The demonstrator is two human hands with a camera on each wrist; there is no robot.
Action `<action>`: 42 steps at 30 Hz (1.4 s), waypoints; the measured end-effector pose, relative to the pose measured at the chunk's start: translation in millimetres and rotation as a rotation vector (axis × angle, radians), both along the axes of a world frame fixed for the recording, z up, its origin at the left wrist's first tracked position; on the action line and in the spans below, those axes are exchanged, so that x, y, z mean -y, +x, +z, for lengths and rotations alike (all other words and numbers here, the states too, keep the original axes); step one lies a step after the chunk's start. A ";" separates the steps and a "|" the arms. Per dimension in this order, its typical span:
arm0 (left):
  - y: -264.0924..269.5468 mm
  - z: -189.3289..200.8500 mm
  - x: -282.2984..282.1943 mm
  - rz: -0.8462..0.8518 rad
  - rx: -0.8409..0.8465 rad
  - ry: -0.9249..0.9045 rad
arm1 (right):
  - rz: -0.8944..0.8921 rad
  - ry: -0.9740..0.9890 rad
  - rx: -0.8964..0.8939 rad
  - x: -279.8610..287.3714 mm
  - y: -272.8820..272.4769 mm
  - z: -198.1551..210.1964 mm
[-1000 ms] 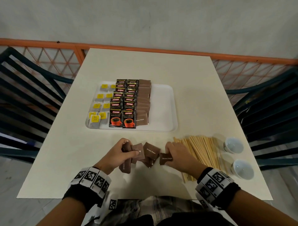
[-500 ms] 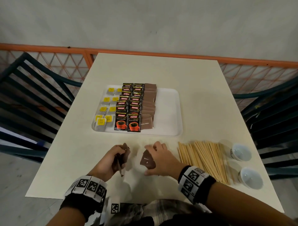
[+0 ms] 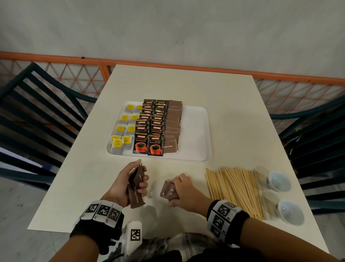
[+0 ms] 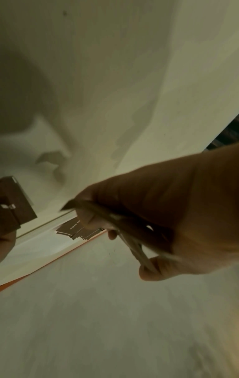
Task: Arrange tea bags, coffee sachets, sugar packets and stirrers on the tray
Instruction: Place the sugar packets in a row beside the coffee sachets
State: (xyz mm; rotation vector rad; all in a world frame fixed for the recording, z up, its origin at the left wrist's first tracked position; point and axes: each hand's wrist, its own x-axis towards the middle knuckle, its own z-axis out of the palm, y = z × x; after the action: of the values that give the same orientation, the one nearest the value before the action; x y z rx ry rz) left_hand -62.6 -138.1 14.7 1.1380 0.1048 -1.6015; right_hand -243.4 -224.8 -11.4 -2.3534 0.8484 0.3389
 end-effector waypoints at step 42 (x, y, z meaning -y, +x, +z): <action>52.7 44.9 32.6 -0.006 -0.137 -0.254 | -0.058 -0.442 0.513 -1.9 114.2 76.3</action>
State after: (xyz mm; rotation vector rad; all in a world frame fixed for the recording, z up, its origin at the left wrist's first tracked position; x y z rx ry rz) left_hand -9.9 -170.8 59.5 0.8338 -0.0130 -1.6448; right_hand -129.3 -222.9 64.9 -2.6209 0.7879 -0.5118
